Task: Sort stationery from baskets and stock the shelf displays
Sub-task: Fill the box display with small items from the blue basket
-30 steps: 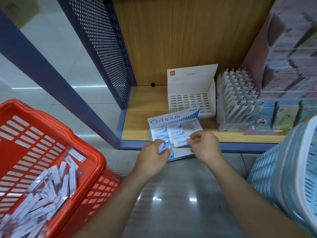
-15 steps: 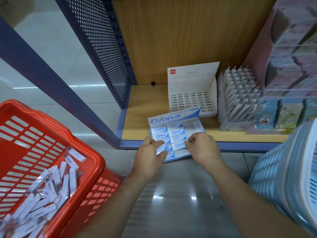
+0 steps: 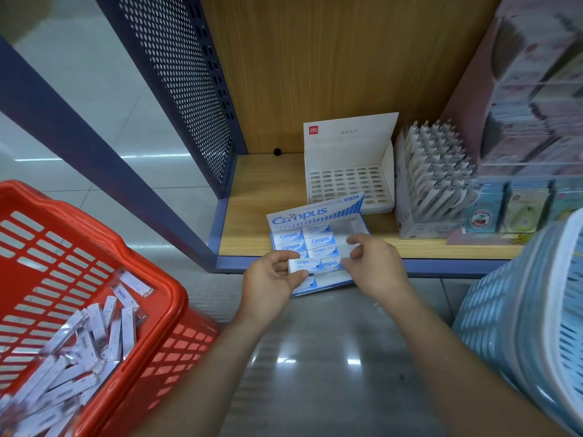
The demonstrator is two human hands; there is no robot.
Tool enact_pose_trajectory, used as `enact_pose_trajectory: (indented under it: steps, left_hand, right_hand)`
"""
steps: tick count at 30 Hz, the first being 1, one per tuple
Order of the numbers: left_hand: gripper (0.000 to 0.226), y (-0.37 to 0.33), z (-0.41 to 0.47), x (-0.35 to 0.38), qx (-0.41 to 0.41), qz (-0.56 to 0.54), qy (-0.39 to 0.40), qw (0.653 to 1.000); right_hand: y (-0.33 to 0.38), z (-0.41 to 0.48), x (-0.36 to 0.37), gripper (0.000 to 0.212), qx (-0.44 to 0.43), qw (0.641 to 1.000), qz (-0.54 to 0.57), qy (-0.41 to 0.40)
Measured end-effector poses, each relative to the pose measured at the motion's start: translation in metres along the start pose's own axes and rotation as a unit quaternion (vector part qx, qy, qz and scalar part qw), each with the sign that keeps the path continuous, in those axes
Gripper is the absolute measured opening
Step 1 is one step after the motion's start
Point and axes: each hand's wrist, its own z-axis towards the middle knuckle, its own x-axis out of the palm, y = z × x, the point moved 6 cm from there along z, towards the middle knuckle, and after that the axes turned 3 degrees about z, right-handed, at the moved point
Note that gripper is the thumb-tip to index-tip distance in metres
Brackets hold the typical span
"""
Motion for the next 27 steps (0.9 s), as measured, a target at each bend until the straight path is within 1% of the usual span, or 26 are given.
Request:
enact_pose_trajectory:
  steps: [1, 2, 3, 4, 5, 6, 8, 9, 11, 13, 15, 18, 20, 23, 27]
  left_hand:
    - [0.028, 0.000, -0.002, 0.003, -0.013, -0.050, 0.008, 0.999]
    - [0.028, -0.001, -0.004, 0.007, -0.020, -0.088, 0.014, 0.996]
    - [0.029, -0.003, -0.007, 0.011, -0.023, -0.112, 0.018, 0.993]
    - [0.029, -0.005, -0.010, 0.015, -0.022, -0.126, 0.023, 0.991]
    - [0.029, -0.007, -0.012, 0.018, -0.018, -0.135, 0.028, 0.990]
    - [0.029, -0.009, -0.013, 0.021, -0.013, -0.140, 0.034, 0.990]
    - [0.029, -0.011, -0.013, 0.023, 0.005, -0.122, 0.037, 0.992]
    - [0.027, -0.010, -0.011, 0.020, 0.020, -0.085, 0.024, 0.996]
    - [0.022, -0.007, -0.008, 0.007, 0.062, 0.061, -0.023, 0.996]
    - [0.017, -0.006, -0.008, -0.006, 0.108, 0.225, -0.060, 0.967]
    - [0.026, -0.001, -0.008, -0.009, 0.128, 0.315, -0.037, 0.940]
    - [0.047, 0.004, -0.011, -0.001, 0.127, 0.379, 0.033, 0.916]
    - [0.051, 0.005, -0.013, 0.003, 0.135, 0.414, 0.046, 0.899]
    - [0.046, 0.005, -0.012, 0.004, 0.144, 0.423, 0.041, 0.894]
    - [0.039, 0.005, -0.009, 0.004, 0.143, 0.415, 0.026, 0.898]
  right_hand:
    - [0.001, -0.001, -0.005, 0.029, 0.013, 0.997, 0.077, 0.016]
    - [0.001, -0.005, -0.005, 0.020, 0.036, 0.983, 0.170, 0.056]
    - [0.004, -0.010, -0.003, 0.013, 0.061, 0.959, 0.253, 0.111]
    - [0.008, -0.016, 0.000, 0.012, 0.071, 0.937, 0.300, 0.161]
    - [0.011, -0.020, 0.003, 0.013, 0.065, 0.928, 0.314, 0.191]
    - [0.014, -0.023, 0.004, 0.016, 0.054, 0.926, 0.317, 0.199]
    - [0.016, -0.025, 0.004, 0.018, 0.044, 0.927, 0.330, 0.173]
    - [0.014, -0.025, 0.003, 0.018, 0.047, 0.931, 0.329, 0.151]
    - [0.006, -0.022, 0.000, 0.015, 0.046, 0.958, 0.266, 0.095]
    - [-0.003, -0.017, -0.005, 0.016, 0.037, 0.981, 0.185, 0.040]
    - [-0.005, -0.015, -0.005, 0.016, 0.026, 0.991, 0.131, 0.027]
    - [-0.004, -0.013, 0.003, 0.014, 0.014, 0.998, 0.050, 0.035]
    - [-0.004, -0.012, 0.007, 0.009, 0.020, 0.999, 0.022, 0.027]
    - [-0.005, -0.011, 0.010, 0.014, 0.034, 0.999, 0.002, 0.014]
    - [-0.007, -0.013, 0.006, 0.014, 0.041, 0.999, -0.021, -0.009]
